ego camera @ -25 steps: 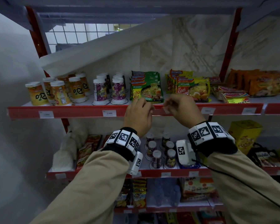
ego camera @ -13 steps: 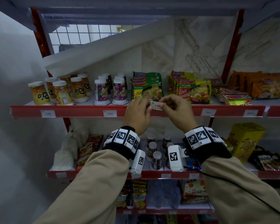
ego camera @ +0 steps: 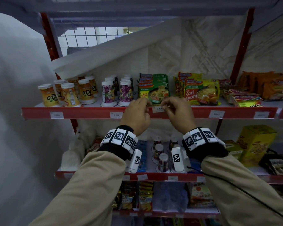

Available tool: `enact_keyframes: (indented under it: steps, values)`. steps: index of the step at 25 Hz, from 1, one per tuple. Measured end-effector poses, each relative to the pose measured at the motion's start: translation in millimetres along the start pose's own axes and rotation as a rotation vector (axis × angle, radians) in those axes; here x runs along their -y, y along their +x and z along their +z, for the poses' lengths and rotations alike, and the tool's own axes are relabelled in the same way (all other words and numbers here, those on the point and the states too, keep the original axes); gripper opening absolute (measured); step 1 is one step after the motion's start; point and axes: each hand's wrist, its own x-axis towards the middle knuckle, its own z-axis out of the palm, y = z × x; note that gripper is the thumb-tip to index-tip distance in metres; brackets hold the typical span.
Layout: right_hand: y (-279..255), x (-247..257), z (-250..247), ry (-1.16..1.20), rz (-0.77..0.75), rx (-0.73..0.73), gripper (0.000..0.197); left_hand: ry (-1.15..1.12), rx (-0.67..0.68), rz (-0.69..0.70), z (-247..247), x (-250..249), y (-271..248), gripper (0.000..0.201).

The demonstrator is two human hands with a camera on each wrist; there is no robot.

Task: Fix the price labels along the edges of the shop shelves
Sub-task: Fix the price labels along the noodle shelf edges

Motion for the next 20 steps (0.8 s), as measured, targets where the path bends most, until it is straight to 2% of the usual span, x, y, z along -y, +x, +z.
enact_keyframes:
  steps: [4, 7, 11, 14, 20]
  values:
    - [-2.6, 0.4, 0.1, -0.059, -0.054, 0.04, 0.007, 0.136, 0.024, 0.037, 9.4, 1.4, 0.8, 0.023]
    - [-1.7, -3.6, -6.6, -0.112, -0.078, 0.136, 0.009, 0.217, 0.006, 0.035, 14.1, 1.3, 2.0, 0.022]
    - [0.9, -7.1, -9.9, -0.224, -0.083, 0.254, 0.011, 0.315, -0.009, 0.11, 14.4, -0.6, -0.6, 0.024]
    - [0.4, -6.6, -8.0, -0.245, -0.089, 0.251, 0.012, 0.344, 0.013, 0.103, 12.8, -1.0, 0.5, 0.026]
    - [-2.8, -6.1, -6.0, -0.272, -0.102, 0.215, 0.012, 0.315, 0.013, 0.101, 12.6, -0.4, -3.2, 0.018]
